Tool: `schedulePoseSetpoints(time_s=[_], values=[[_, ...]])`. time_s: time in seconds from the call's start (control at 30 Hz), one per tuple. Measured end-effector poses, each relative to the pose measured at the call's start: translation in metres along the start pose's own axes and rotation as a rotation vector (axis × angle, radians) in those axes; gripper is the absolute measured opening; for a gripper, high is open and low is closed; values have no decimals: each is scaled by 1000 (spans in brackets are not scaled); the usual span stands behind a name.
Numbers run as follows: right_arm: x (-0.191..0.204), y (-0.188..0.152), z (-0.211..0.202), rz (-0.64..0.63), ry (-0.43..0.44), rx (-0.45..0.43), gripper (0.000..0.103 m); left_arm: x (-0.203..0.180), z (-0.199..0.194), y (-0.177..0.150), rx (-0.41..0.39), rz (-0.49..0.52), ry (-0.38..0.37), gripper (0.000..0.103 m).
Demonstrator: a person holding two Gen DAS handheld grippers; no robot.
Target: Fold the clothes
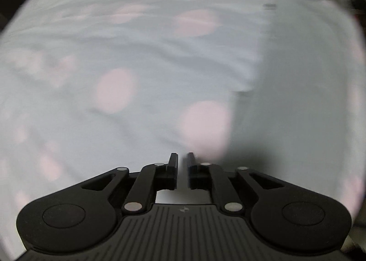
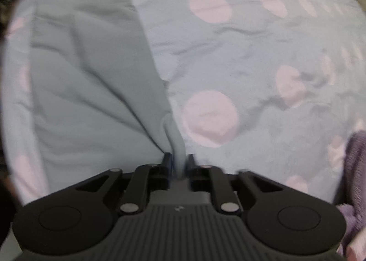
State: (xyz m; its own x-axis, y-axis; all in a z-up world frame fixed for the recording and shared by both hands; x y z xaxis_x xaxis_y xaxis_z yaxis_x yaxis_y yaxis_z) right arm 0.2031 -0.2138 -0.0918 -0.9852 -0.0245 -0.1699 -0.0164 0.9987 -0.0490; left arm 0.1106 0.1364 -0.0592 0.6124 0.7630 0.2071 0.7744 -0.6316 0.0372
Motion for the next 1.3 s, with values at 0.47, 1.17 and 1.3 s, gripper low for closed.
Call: schedulePoseSetpoints(time_s=[0.47,1.17,1.3], values=[[97,-73,-63,425,39,-130,53,-122,-78,-106,-202,-489,-284,51],[139,-92,-17,913,200,-256,31,-167,-23,-139,-273,-608,-323,48],[136,-96,-15,941,218,-277,17,-166,-16,-137,-280,-595,-356,43]])
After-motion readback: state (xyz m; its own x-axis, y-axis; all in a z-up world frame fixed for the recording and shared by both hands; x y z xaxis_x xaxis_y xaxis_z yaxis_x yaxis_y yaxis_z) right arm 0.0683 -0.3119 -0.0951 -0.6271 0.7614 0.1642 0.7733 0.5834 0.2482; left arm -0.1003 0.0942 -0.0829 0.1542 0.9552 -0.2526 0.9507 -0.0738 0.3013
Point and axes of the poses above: each gripper's, at about its wrist camera, not at the fingertips, and z roughly the way its jaws point, x to its left, y to its top, the point moved 3 cm from there along z, roughly the way its jaws point, and after that the axes turned 10 degrees about x, right-handed, at the moved point
